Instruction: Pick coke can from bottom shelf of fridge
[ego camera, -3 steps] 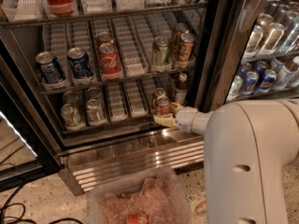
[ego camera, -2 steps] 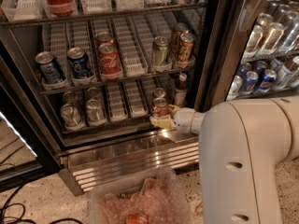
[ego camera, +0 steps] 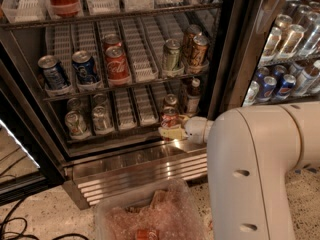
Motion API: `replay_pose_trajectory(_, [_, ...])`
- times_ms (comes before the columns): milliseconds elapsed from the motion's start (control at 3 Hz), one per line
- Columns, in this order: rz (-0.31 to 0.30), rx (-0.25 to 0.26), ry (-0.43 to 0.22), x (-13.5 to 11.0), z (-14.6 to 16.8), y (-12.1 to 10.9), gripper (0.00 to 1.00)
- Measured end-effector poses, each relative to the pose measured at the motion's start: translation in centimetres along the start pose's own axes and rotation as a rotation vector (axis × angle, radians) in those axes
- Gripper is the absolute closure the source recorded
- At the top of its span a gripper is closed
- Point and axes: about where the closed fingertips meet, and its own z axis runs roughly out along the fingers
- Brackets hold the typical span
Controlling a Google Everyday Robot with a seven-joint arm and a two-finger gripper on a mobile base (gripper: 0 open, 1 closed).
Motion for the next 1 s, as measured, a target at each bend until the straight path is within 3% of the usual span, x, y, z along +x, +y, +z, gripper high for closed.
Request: replay_pose_trajectory(1000, [0.049, -0.045, 0.012, 0.97, 0.85, 0.2, 1.0])
